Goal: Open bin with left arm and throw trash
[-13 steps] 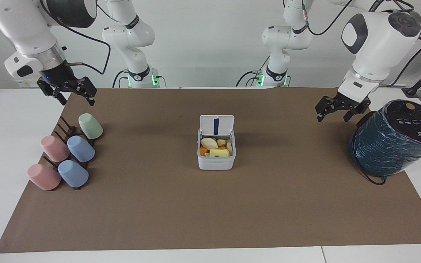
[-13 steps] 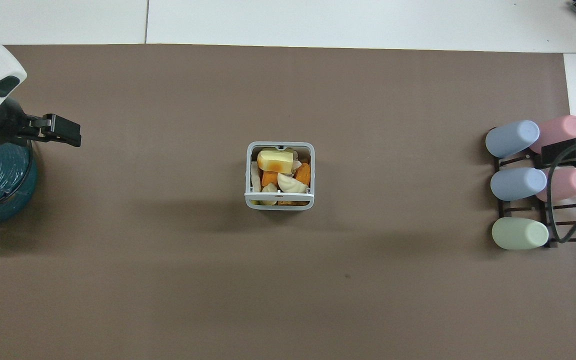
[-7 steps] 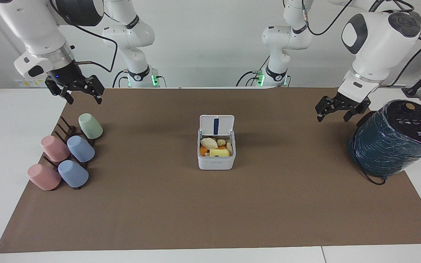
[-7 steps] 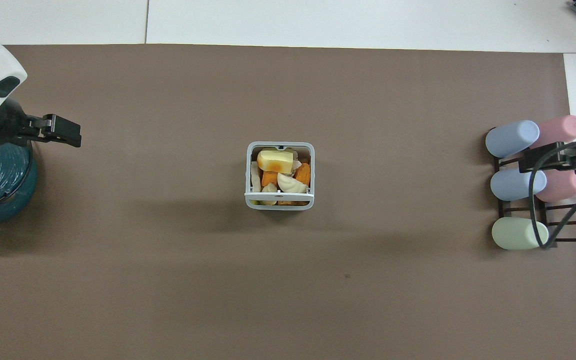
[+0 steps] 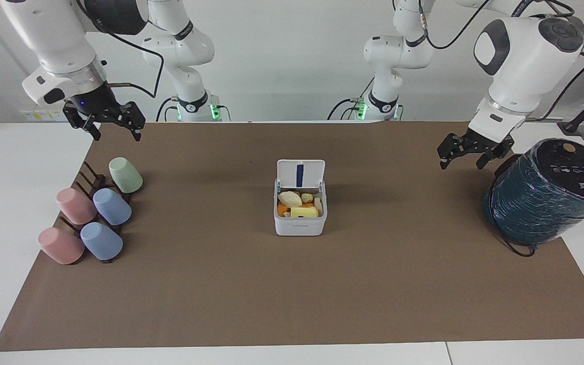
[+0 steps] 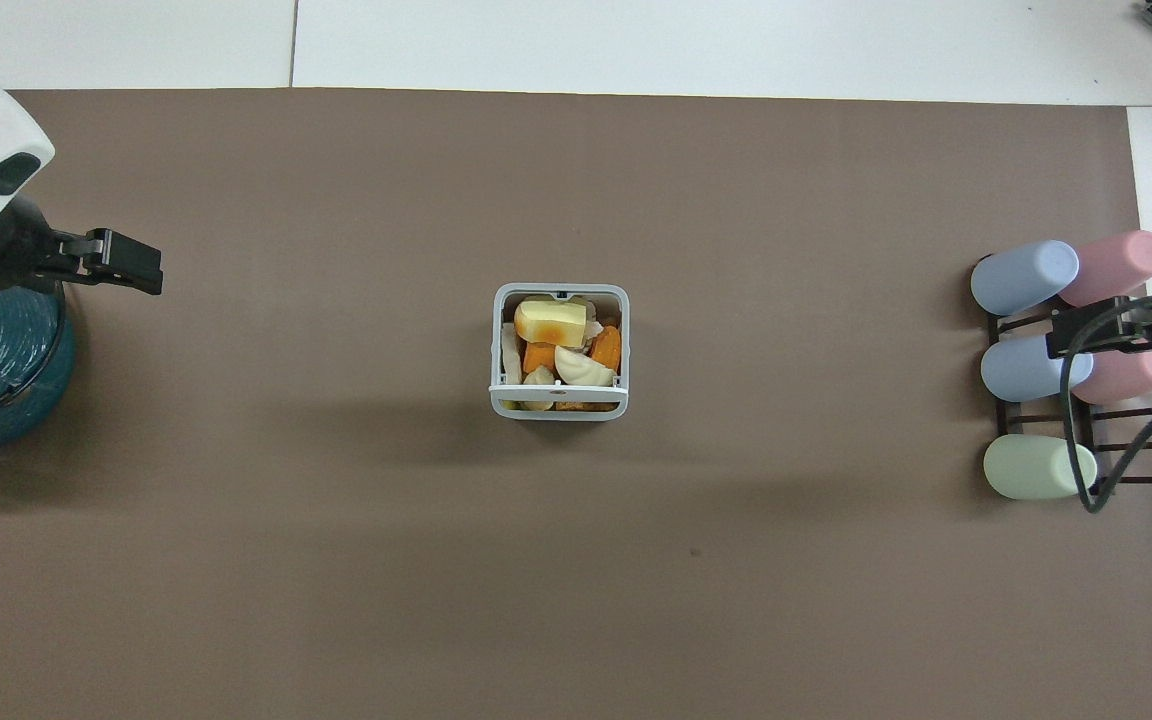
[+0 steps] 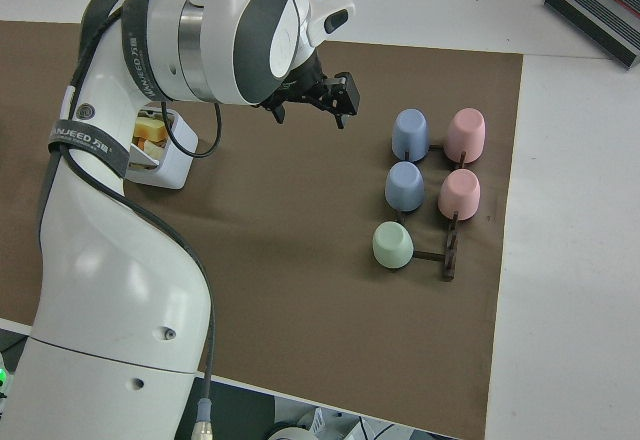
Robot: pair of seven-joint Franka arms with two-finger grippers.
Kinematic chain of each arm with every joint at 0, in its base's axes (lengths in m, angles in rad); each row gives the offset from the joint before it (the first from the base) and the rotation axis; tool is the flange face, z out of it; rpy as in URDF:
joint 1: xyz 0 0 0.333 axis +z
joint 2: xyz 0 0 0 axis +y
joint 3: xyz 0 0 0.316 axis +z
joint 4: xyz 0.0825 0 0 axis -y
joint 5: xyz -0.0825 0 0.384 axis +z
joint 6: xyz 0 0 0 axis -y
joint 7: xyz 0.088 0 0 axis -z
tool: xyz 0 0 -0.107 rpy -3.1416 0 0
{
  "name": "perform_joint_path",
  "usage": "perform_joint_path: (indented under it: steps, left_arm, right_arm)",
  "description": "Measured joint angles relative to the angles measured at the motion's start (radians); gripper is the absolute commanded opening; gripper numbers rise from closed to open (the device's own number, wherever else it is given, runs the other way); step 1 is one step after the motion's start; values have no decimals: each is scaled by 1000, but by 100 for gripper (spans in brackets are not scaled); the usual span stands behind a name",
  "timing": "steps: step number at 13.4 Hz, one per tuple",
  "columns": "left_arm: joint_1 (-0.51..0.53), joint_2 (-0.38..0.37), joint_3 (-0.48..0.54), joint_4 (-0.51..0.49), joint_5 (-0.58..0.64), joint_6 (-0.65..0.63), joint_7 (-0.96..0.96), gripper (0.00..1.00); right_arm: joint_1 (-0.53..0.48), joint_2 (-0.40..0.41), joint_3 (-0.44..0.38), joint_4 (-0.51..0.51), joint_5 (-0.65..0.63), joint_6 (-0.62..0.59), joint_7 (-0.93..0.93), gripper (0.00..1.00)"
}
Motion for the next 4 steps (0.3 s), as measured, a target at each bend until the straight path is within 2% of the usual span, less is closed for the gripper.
perform_joint_path:
  steps: [4]
  left_arm:
    - [0,0,1,0,0,0,0,100]
  right_arm:
    - [0,-1,4,1,9,-1,5,100]
